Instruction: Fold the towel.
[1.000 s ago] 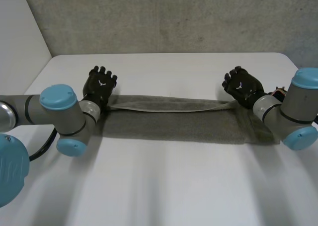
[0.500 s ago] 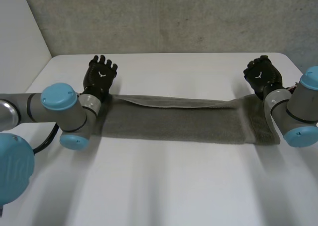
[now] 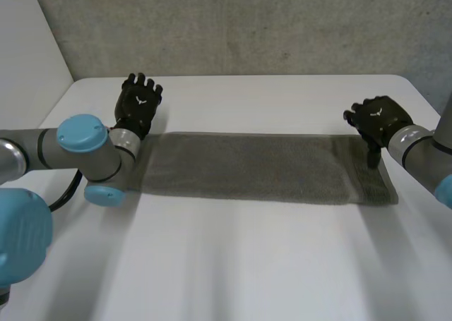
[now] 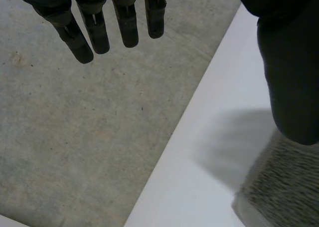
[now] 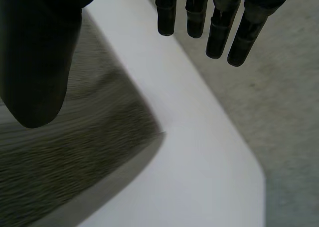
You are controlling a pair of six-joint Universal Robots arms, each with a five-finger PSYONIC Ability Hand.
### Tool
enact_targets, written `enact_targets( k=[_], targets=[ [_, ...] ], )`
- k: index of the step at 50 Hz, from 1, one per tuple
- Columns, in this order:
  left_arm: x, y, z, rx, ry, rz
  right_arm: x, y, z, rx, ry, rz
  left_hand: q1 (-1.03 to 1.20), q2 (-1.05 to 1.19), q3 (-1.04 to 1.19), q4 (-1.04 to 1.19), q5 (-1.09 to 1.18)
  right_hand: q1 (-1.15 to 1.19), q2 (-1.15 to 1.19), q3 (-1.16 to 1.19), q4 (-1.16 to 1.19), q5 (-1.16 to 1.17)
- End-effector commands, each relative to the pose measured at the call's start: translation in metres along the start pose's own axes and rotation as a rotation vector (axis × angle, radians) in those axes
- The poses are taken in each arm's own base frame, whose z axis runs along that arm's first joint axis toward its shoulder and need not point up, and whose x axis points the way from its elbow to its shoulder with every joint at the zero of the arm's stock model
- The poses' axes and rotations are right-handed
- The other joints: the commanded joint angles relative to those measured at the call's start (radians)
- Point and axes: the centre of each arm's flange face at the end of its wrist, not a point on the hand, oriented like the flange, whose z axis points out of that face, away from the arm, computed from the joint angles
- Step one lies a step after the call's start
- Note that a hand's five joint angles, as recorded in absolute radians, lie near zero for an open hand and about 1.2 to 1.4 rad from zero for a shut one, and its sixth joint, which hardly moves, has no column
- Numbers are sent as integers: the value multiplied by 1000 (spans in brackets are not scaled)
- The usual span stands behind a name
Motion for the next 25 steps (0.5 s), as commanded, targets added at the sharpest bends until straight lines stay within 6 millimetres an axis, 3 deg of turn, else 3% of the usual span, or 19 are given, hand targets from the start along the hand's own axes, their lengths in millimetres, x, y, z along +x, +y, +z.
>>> enact_targets(
  k=[1, 7, 14, 25],
  targets=[
    [-13, -12, -31, -43, 37, -39, -4, 0, -25, -84, -67, 78, -71, -56, -49, -65, -201, -54, -77, -74, -81, -58],
    [-27, -25, -55, -64, 50, -147, -11, 7, -35, -139, -110, 127, -71, -56, -49, -65, -201, 27, 4, 6, 0, 22],
    [-43, -48, -92, -54, 113, -358, -22, 30, -42, -212, -147, 163, -63, -47, -40, -57, -193, 50, 27, 30, 23, 46],
    [-43, -57, -135, -124, 157, -435, -18, 47, -30, -169, -65, 152, -60, -44, -37, -54, -190, 267, 244, 247, 240, 262]
  ],
)
